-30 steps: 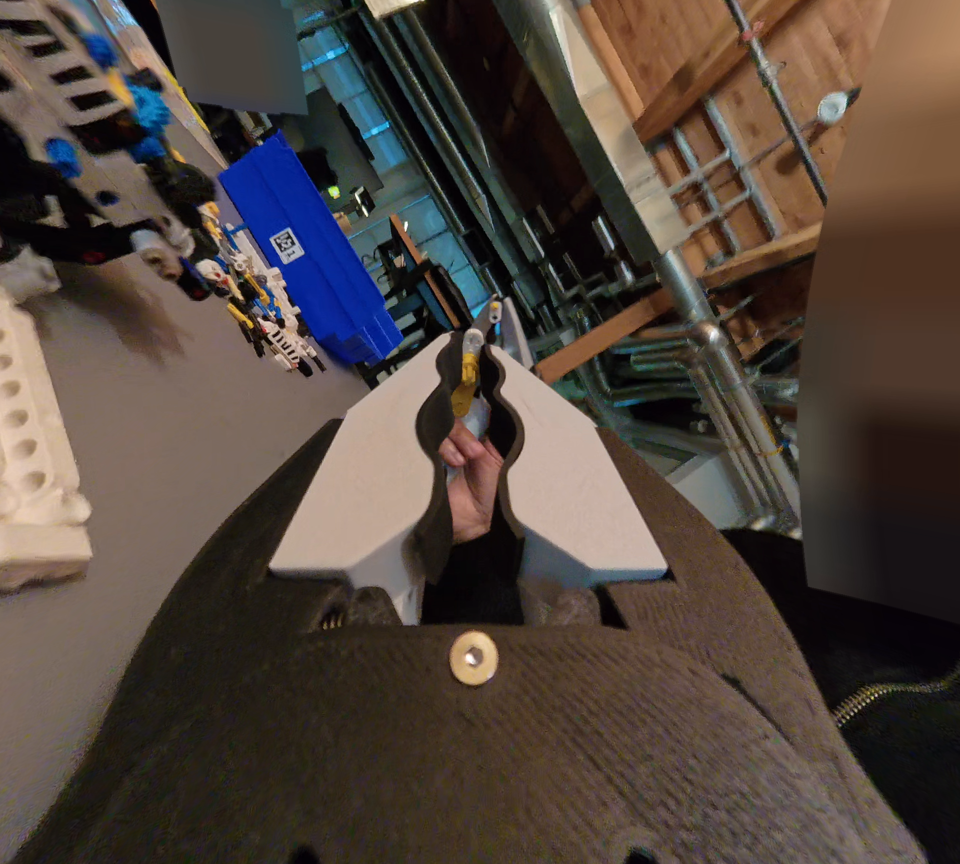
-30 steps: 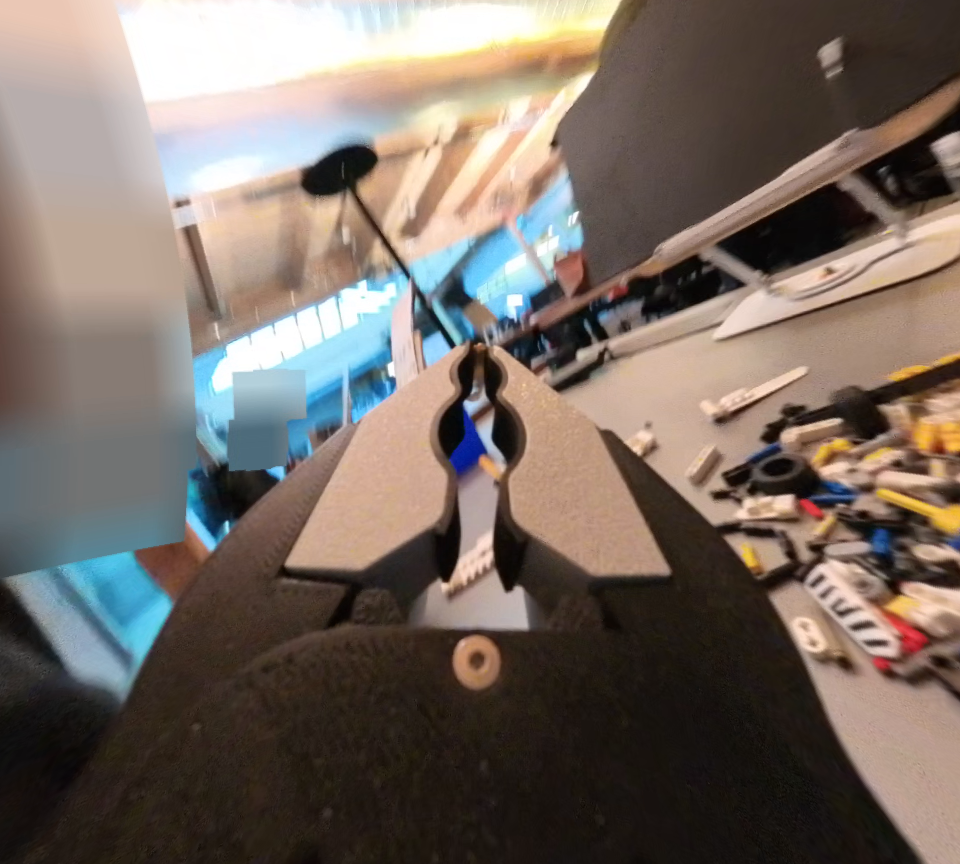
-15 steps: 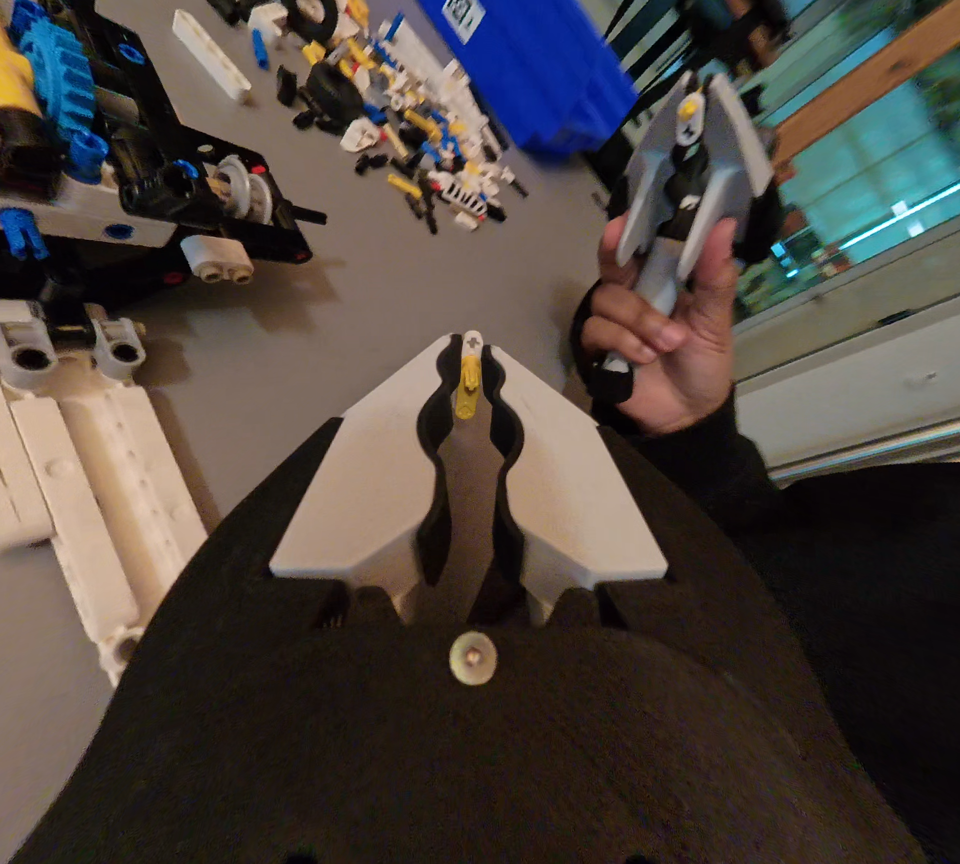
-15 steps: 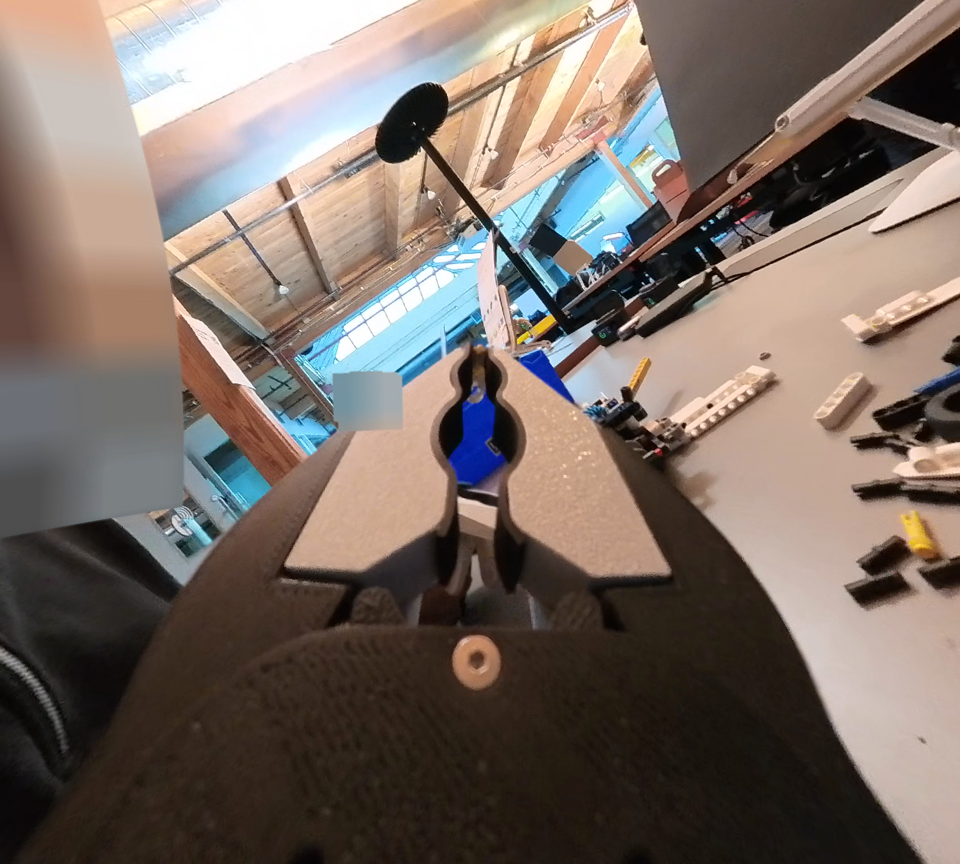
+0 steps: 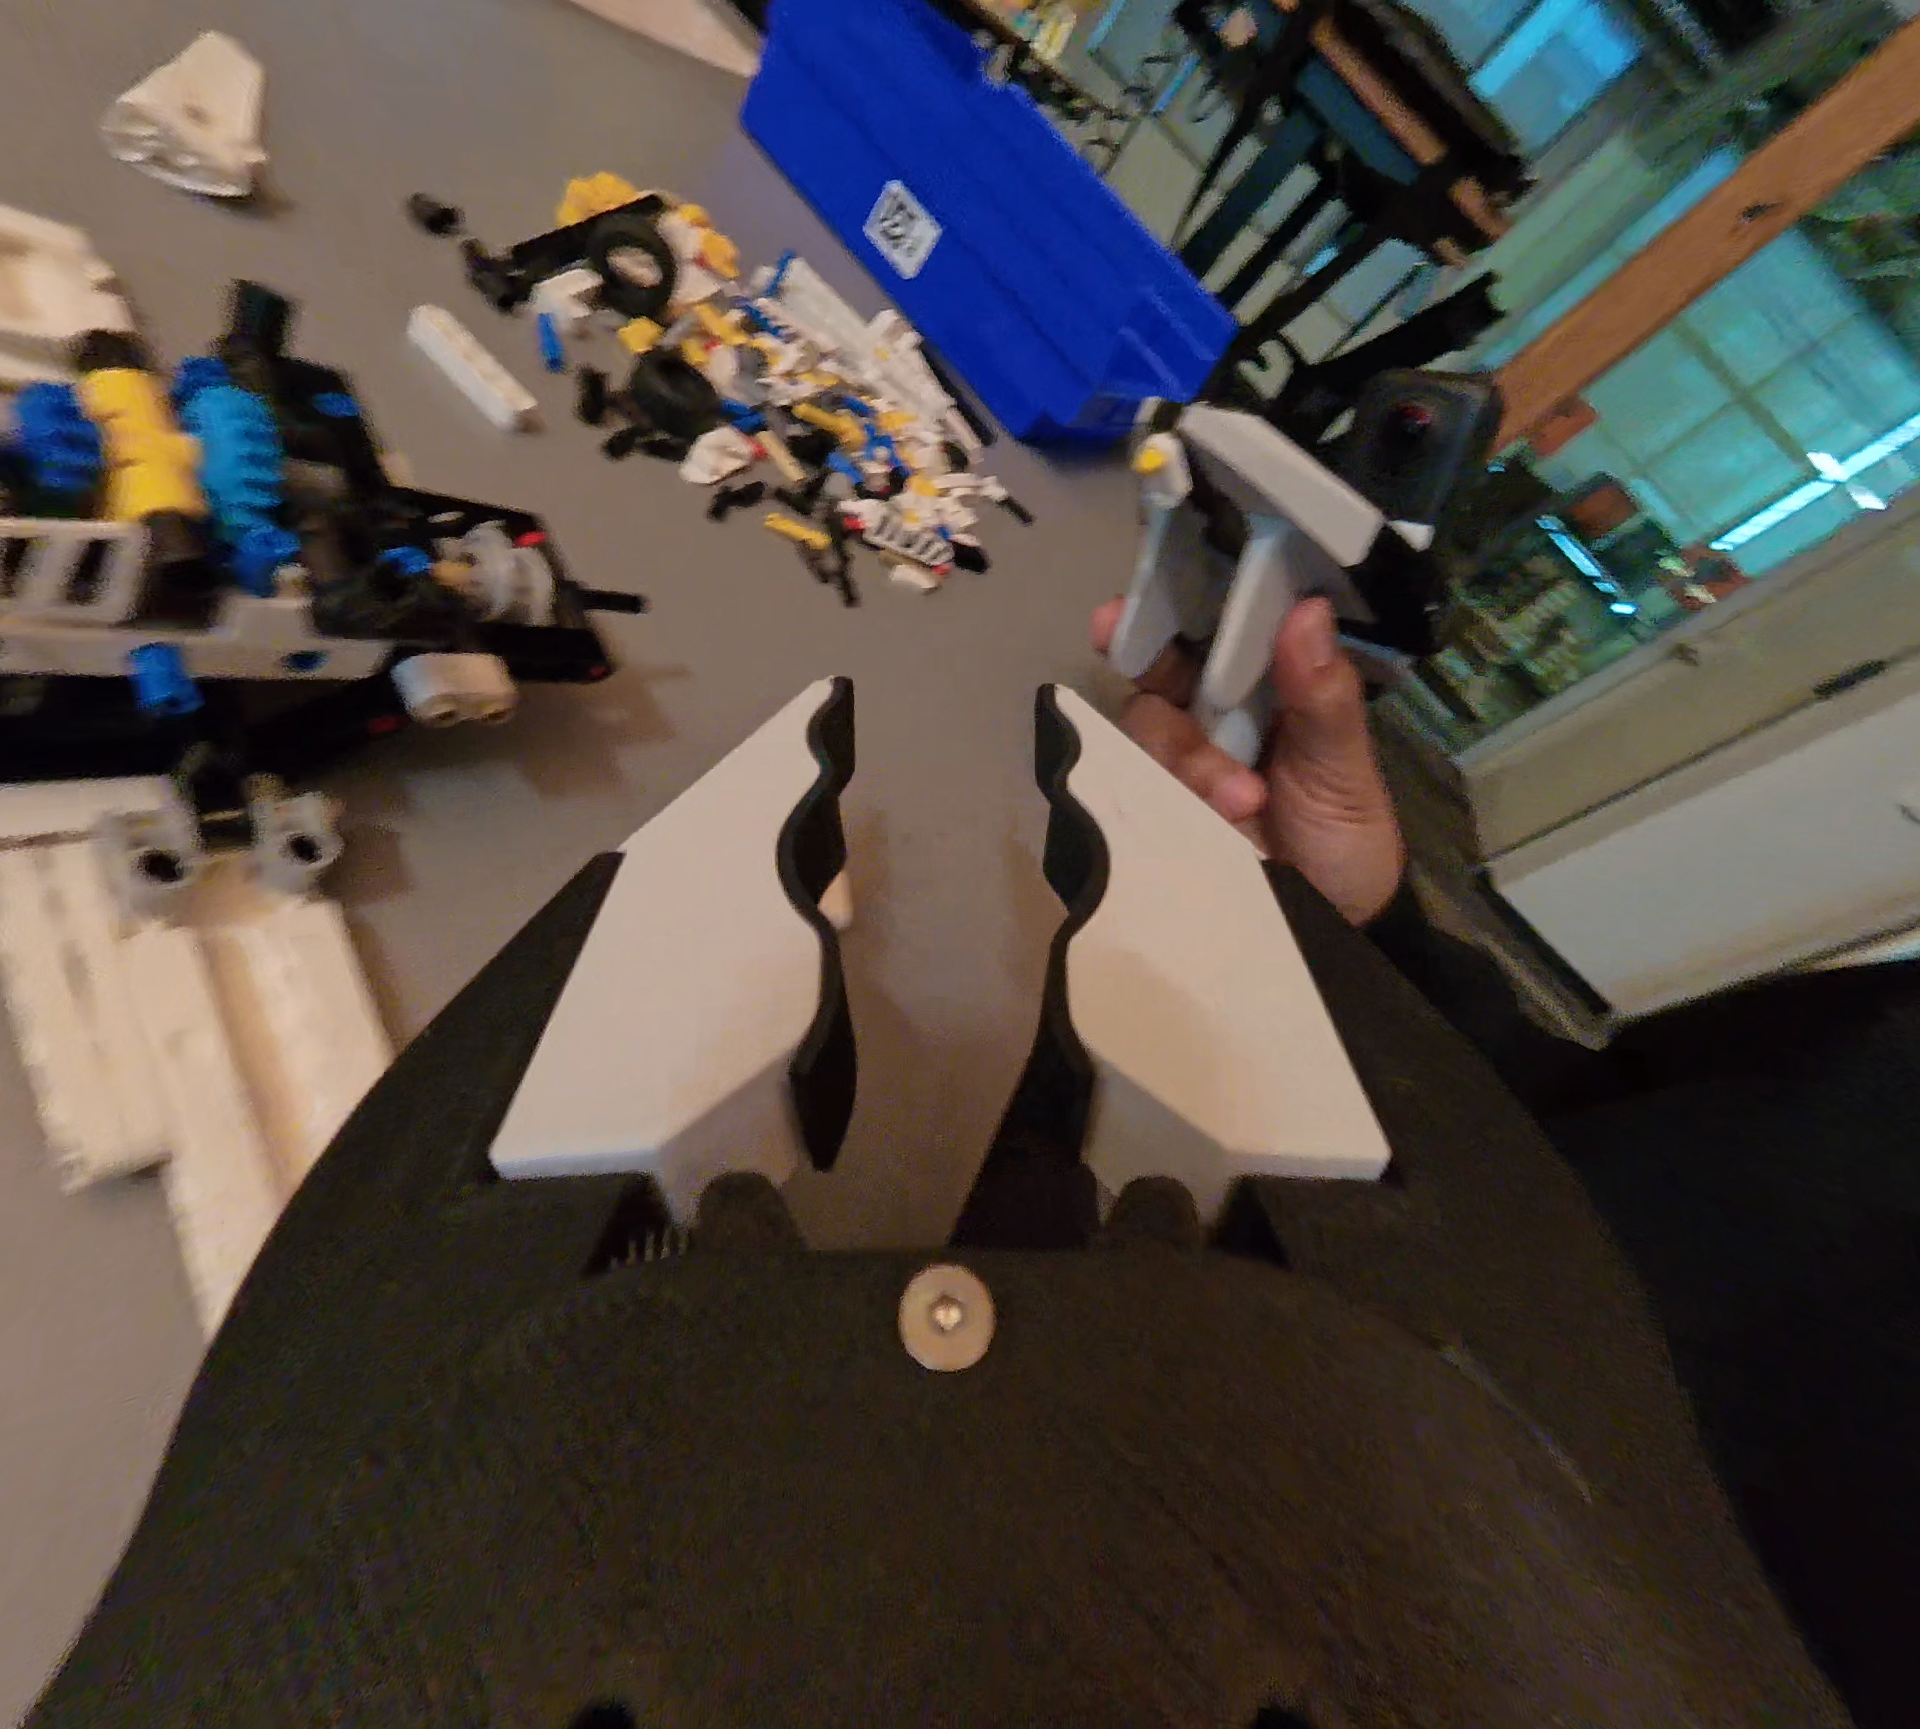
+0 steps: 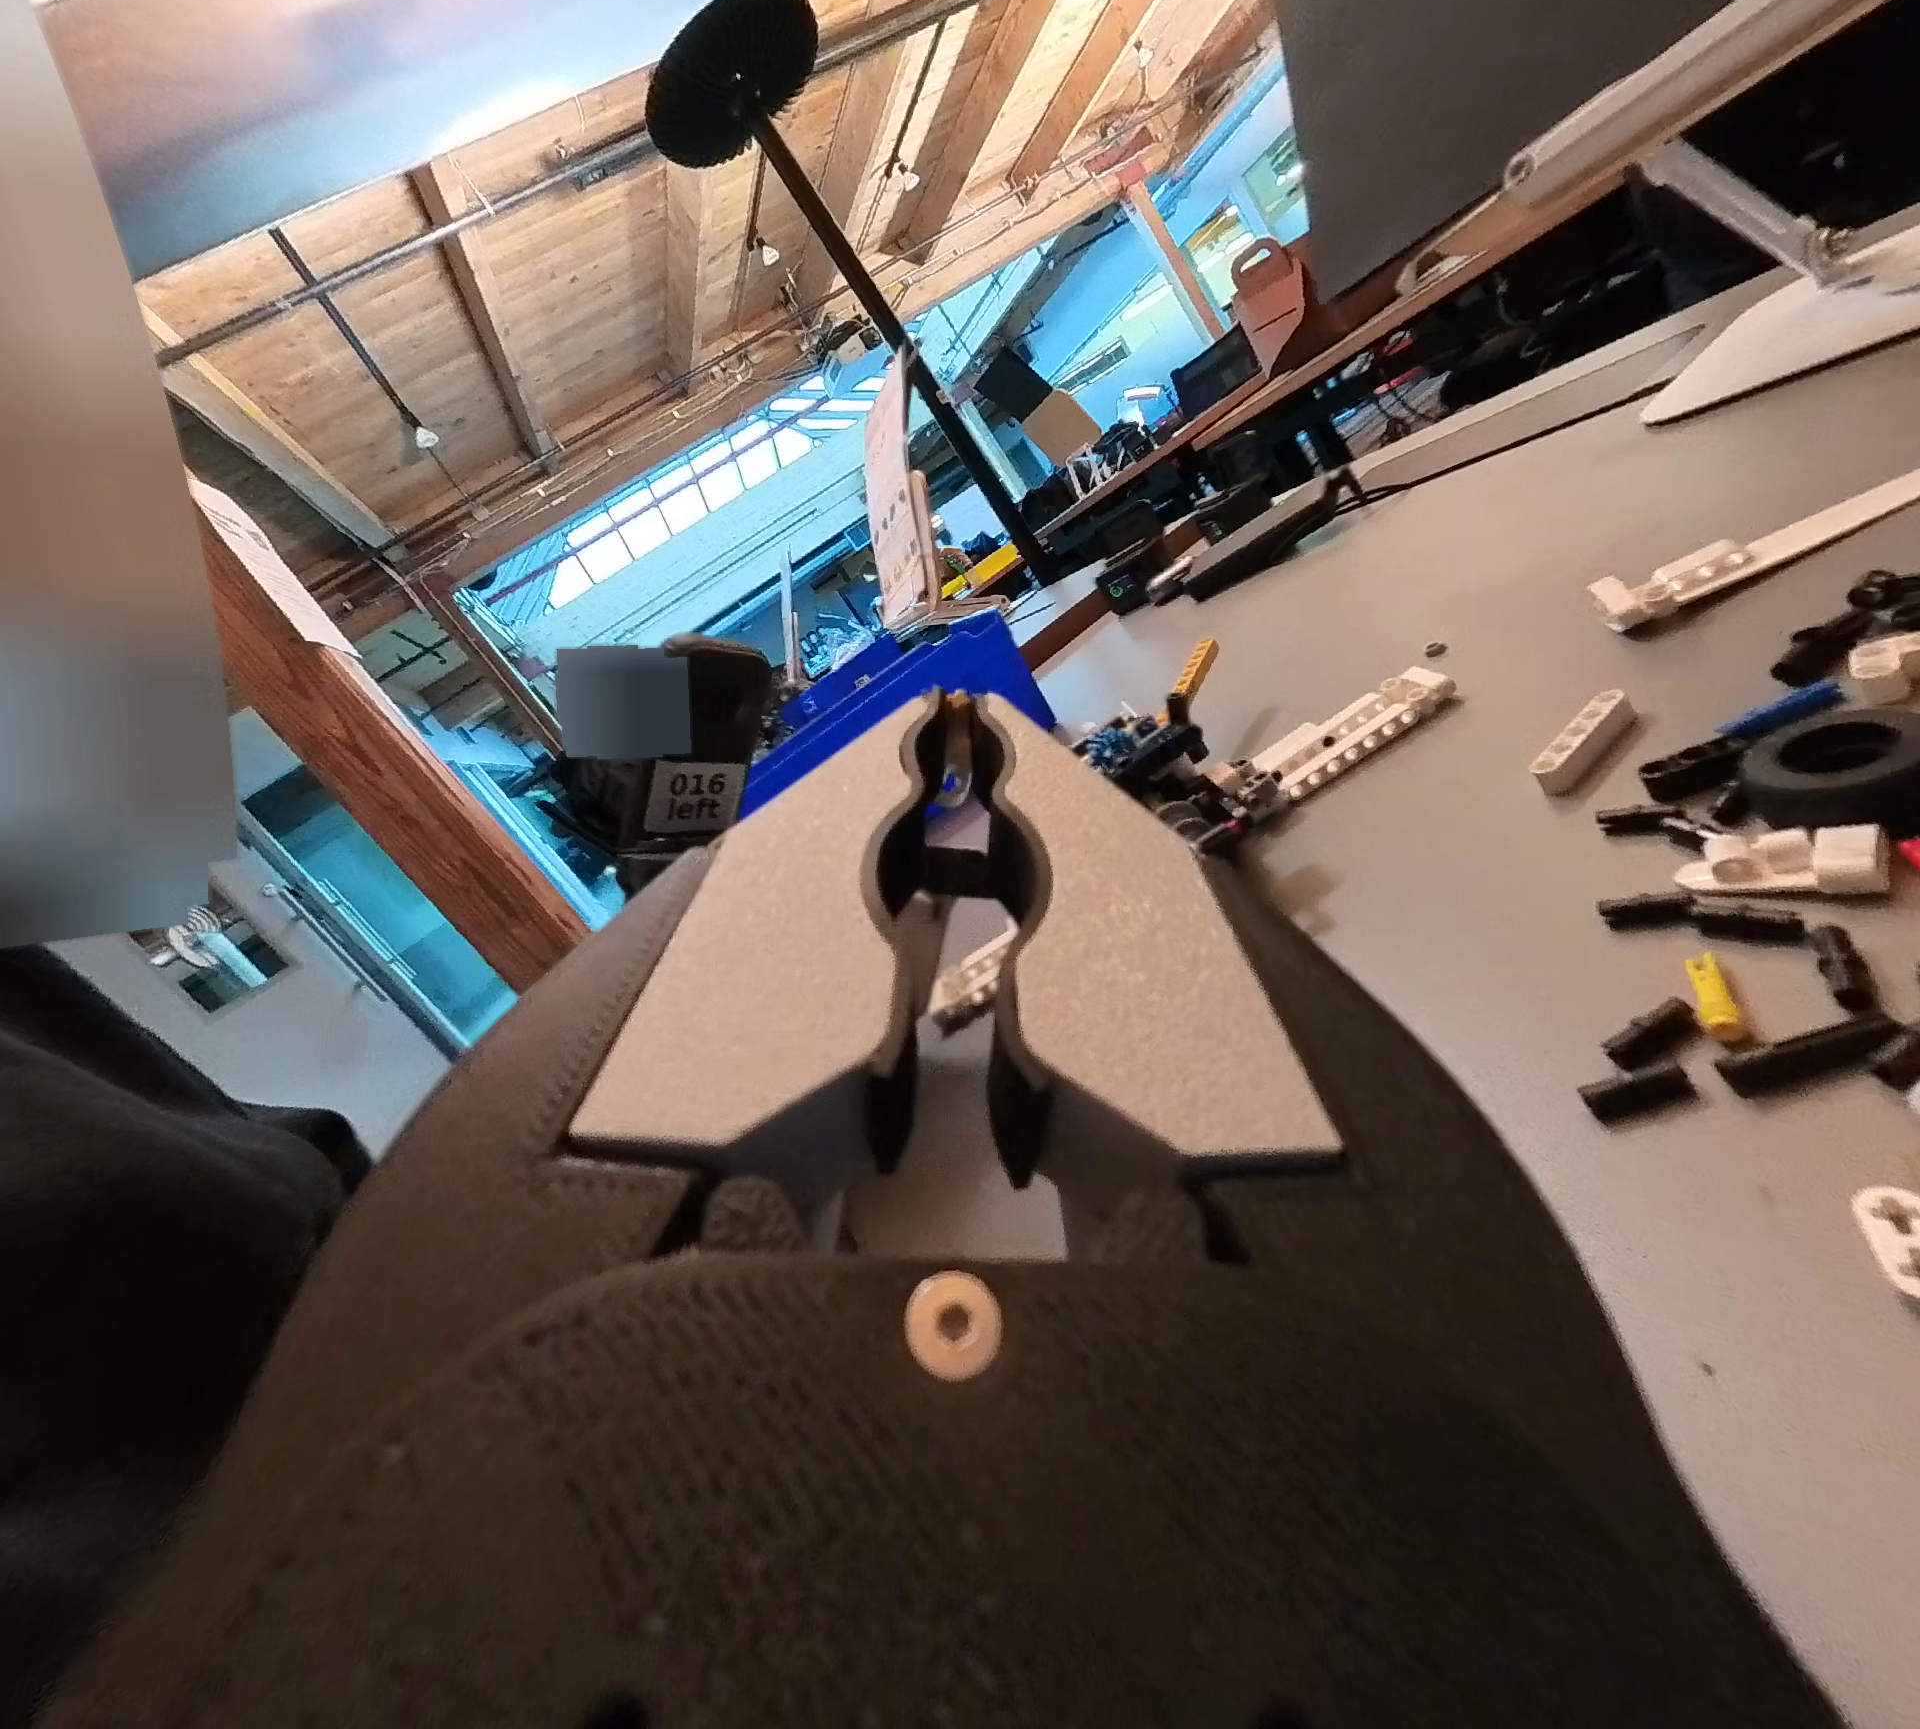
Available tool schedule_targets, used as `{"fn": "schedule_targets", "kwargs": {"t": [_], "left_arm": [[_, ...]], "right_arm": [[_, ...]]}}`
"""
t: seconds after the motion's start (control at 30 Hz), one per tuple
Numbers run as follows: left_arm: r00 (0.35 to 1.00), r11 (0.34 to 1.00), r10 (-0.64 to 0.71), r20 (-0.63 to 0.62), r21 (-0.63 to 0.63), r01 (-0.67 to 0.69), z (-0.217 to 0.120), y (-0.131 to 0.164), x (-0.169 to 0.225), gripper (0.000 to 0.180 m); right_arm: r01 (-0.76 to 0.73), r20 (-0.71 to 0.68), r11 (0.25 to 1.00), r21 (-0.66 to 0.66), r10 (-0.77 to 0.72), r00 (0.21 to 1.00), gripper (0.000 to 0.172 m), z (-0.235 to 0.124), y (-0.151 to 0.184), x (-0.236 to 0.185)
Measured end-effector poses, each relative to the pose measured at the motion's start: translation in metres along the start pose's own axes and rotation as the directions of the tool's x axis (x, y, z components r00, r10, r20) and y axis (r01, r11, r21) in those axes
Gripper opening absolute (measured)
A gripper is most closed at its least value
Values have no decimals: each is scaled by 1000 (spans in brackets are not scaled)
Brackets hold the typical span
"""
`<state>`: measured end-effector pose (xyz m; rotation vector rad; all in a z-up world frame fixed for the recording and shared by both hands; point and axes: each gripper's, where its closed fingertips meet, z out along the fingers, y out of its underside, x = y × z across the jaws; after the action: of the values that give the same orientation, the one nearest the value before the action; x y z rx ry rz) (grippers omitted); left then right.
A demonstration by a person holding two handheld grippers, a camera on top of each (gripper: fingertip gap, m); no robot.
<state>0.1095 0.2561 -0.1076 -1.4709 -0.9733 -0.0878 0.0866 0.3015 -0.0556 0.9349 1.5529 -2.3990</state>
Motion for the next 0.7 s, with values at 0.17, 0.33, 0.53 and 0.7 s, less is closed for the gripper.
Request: {"fn": "schedule_targets", "kwargs": {"t": [0.17,0.33,0.53,0.7], "left_arm": [[990,999,16,-137,49,-10,5,-8,34,26],[978,990,52,-203,138,-24,-4,-23,50,21],[976,978,134,-174,182,-102,-12,-25,54,4],[967,958,251,-42,154,-242,-15,-23,45,5]], "right_arm": [[231,-40,973,-4,-231,972,1,13,10,-19],[440,-64,898,21,-438,897,1,25,20,-43],[373,15,926,61,-375,927,1,33,30,-58],[275,56,961,35,-277,959,2,34,35,-57]]}}
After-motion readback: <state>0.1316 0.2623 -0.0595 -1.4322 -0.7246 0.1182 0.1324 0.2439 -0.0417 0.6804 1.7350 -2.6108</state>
